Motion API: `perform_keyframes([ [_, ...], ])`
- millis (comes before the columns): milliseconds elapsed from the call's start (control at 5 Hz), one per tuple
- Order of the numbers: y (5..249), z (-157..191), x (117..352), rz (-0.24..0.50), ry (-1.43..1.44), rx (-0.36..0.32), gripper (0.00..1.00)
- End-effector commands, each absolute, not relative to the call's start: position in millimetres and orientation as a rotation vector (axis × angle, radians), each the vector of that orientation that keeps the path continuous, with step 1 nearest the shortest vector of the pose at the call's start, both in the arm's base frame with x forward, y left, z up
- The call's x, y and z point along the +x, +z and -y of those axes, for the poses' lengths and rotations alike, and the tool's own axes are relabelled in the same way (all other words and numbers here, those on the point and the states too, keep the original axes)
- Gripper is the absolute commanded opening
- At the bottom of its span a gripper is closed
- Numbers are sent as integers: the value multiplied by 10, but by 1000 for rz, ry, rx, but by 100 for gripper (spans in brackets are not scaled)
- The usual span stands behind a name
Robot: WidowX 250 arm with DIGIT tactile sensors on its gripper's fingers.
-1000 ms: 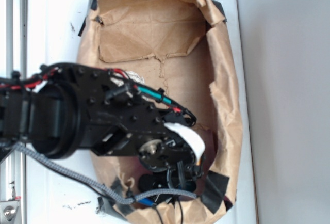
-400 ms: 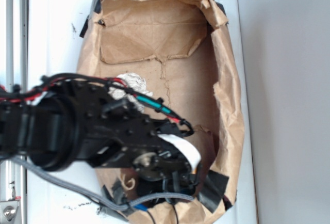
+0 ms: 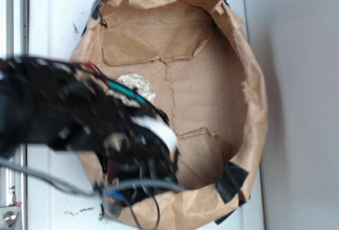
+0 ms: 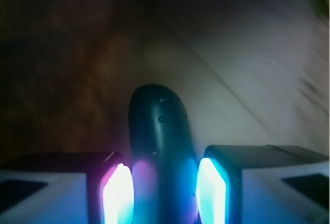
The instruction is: Grab the plastic pickle.
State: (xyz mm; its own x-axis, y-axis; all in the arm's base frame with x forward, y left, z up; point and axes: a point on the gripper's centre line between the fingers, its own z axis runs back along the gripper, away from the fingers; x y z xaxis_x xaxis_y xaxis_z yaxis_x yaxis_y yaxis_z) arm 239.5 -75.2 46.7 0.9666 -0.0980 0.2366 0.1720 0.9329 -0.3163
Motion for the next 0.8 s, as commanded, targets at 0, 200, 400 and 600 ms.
perform_keyframes([
  [0,1191,123,2391,150,37,-164,0],
  [200,1501,-37,2363,267,-27,-140,0],
  [400,1811,-189,2397,320,-20,-84,0],
  [600,1907,-245,2381,306,-13,-107,0],
])
